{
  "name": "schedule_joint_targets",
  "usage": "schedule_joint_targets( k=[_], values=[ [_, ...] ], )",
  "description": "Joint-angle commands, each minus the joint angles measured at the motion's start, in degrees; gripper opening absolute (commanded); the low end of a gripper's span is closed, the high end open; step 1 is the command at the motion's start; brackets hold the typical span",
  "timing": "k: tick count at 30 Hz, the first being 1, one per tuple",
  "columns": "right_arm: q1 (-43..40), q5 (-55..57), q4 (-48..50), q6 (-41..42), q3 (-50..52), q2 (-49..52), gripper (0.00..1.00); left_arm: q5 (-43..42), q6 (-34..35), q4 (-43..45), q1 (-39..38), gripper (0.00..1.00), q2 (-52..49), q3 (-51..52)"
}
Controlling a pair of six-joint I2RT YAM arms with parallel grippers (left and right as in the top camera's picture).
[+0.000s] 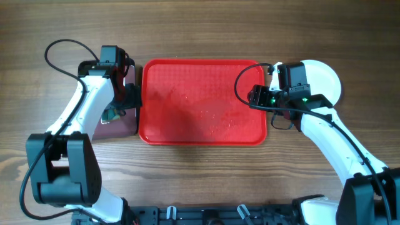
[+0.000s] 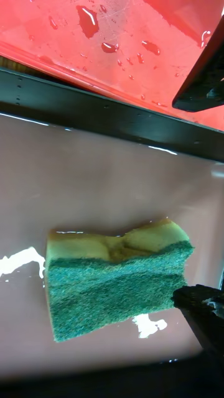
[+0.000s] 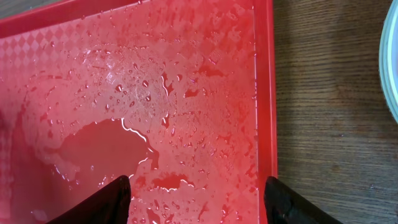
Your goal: Clean dirty plates on tray and stack at the side
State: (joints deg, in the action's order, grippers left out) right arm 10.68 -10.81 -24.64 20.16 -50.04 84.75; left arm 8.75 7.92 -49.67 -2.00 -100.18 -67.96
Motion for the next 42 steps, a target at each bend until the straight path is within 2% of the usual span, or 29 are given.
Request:
schedule_joint_targets(
  k=[1,9,16,21,27,30,34,37,42],
  values=[
    [0.24,1.03,-0.20,-2.14,0.13,-0.09,0.69,0.98,-1.77,1.14,-0.13,0.87,0.09,2.10],
    [0.24,1.01,-0.22,-2.12,0.13,-0.09,0.69,1.07,-3.32,2.34,-0.13,0.86,0.09,3.48],
    [0.22,1.03,-0.72,-2.12,0.13,-0.09,0.69,8.96,-3.26,1.66,-0.13,0.88,0.09,3.48],
    [0.24,1.44,-0.96,-2.10,0.13,-0.09,0.69,9.14,-3.26,1.84,-0.13,0.88,0.09,3.48],
    [0.24,1.42,-0.20,-2.03,0.13,-0.11,0.69,9.09,-1.44,1.68,-0.66,0.95,0.57,2.23],
    [0.24,-0.11,-0.04,-2.03,0.07,-0.35,0.69,7.37,0.24,-1.33,-2.12,0.96,2.58,-1.29],
    [0.24,-1.01,-2.03,-2.14,-2.14,-2.36,0.69,0.70,0.26,-4.28,-5.16,1.00,7.85,-5.22],
    [0.24,-1.01,-5.73,-2.84,-4.74,-6.56,0.69,-3.80,0.26,-4.22,-7.52,1.00,12.48,-5.33],
    [0.24,1.51,-13.03,-6.64,-9.75,-15.50,0.72,-4.46,0.22,-4.39,-8.98,1.00,14.14,-5.33]
  ],
)
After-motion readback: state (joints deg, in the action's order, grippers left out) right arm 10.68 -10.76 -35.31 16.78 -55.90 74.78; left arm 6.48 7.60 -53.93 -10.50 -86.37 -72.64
